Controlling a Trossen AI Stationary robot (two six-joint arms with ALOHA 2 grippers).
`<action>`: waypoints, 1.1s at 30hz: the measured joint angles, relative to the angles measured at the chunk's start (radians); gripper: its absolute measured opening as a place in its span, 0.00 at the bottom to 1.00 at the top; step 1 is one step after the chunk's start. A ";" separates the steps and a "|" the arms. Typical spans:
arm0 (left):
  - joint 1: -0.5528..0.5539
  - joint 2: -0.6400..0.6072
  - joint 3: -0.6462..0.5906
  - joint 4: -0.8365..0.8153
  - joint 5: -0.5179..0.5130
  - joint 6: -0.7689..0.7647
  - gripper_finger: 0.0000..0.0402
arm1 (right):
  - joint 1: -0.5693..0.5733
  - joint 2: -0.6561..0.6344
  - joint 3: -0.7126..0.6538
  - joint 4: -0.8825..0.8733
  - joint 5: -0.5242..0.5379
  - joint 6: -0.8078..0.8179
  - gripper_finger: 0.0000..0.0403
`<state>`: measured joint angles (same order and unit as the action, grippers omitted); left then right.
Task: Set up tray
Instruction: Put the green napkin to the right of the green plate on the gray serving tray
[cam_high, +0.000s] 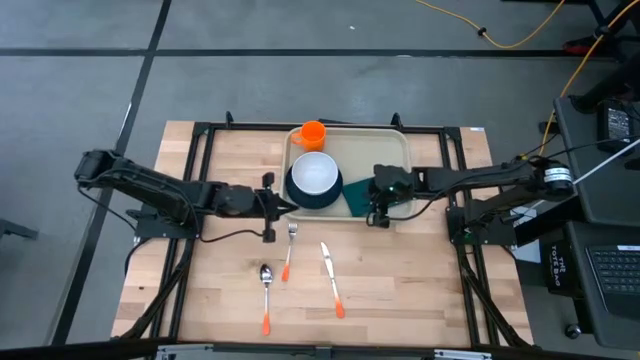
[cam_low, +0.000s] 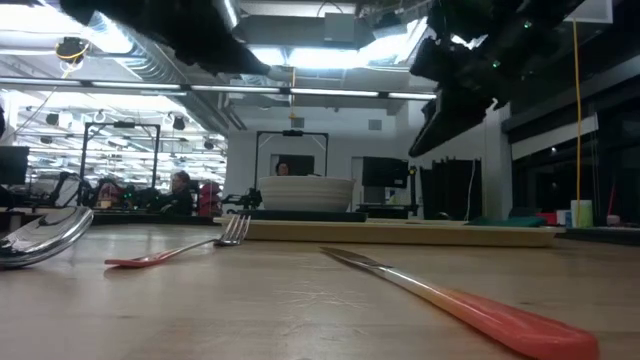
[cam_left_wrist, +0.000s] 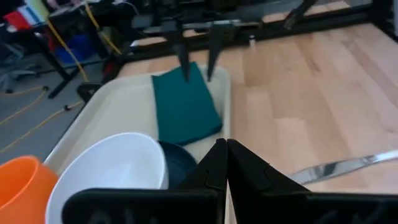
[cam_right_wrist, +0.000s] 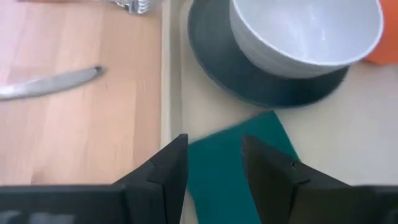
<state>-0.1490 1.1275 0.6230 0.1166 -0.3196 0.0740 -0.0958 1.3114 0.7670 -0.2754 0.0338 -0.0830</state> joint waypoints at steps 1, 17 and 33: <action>0.007 -0.008 -0.016 0.008 -0.001 0.001 0.00 | 0.007 0.010 0.000 0.006 0.001 0.000 0.38; 0.080 0.007 -0.077 0.049 -0.001 0.000 0.00 | 0.044 0.205 0.001 0.059 0.060 -0.002 0.38; 0.079 0.007 -0.077 0.045 -0.001 -0.008 0.01 | 0.072 0.321 0.000 0.084 0.069 0.027 0.38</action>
<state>-0.0700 1.1347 0.5461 0.1619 -0.3206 0.0656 -0.0242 1.6321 0.7673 -0.1916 0.1026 -0.0562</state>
